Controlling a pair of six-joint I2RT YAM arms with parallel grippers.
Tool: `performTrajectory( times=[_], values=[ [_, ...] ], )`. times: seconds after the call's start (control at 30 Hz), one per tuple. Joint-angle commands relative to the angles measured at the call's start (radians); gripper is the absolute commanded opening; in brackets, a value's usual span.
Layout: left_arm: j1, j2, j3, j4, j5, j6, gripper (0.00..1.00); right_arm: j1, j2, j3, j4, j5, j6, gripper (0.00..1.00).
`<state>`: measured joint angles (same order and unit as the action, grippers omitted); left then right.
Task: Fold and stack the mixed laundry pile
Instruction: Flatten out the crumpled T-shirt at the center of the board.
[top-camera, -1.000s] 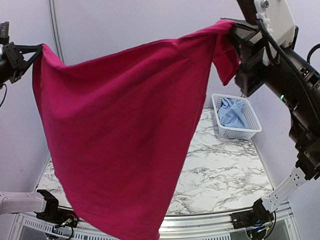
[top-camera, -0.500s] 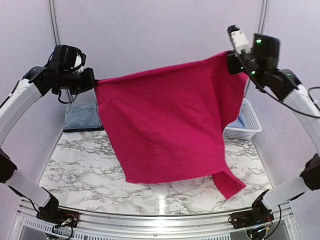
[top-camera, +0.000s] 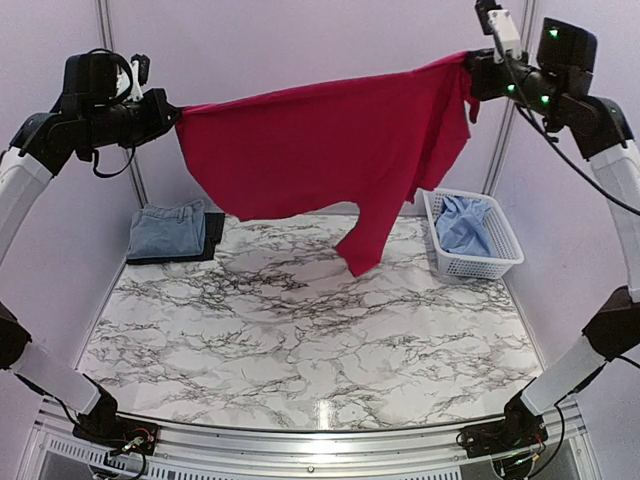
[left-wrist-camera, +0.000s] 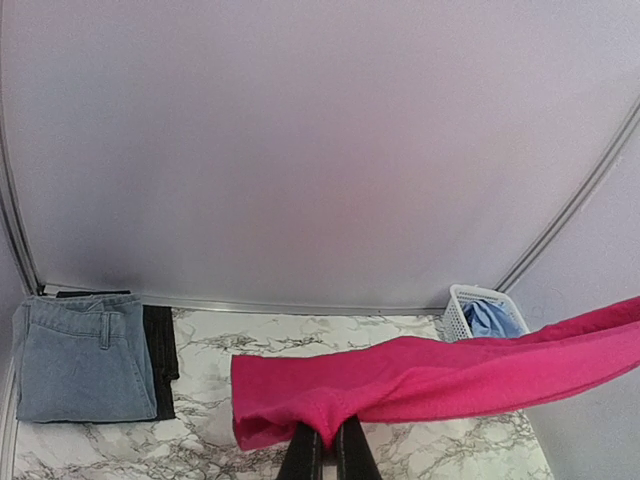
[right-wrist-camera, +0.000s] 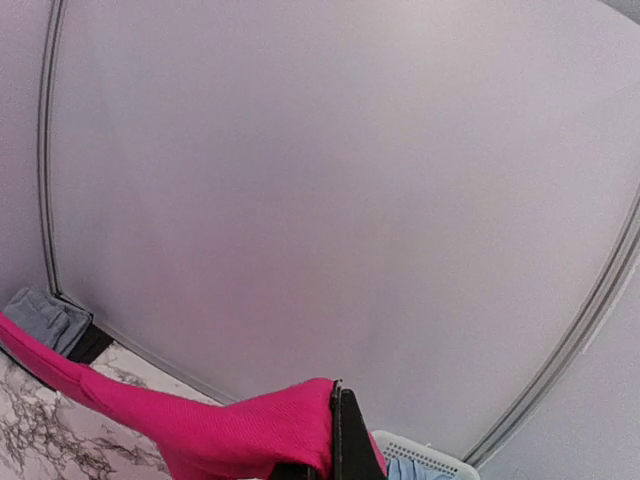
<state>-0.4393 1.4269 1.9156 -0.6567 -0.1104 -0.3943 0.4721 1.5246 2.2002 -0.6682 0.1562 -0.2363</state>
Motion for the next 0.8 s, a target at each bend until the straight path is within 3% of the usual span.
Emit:
performTrajectory(
  times=[0.0, 0.27, 0.57, 0.7, 0.77],
  values=[
    [0.0, -0.072, 0.046, 0.022, 0.072, 0.036, 0.0, 0.002, -0.045, 0.114, -0.068, -0.058, -0.014, 0.0],
    [-0.058, -0.161, 0.101, -0.028, 0.135, 0.022, 0.0, 0.155, -0.126, 0.167, -0.176, -0.054, -0.031, 0.0],
    [-0.122, -0.19, 0.113, -0.076, 0.123, 0.018, 0.0, 0.168, -0.161, 0.152, -0.249, -0.167, -0.021, 0.0],
    [-0.121, -0.159, 0.077, -0.085, -0.034, 0.013, 0.0, 0.147, -0.145, 0.062, -0.175, -0.079, -0.036, 0.0],
    [-0.102, -0.125, 0.059, -0.089, -0.115, -0.008, 0.0, 0.057, -0.1, 0.043, -0.162, -0.127, -0.024, 0.0]
  ],
)
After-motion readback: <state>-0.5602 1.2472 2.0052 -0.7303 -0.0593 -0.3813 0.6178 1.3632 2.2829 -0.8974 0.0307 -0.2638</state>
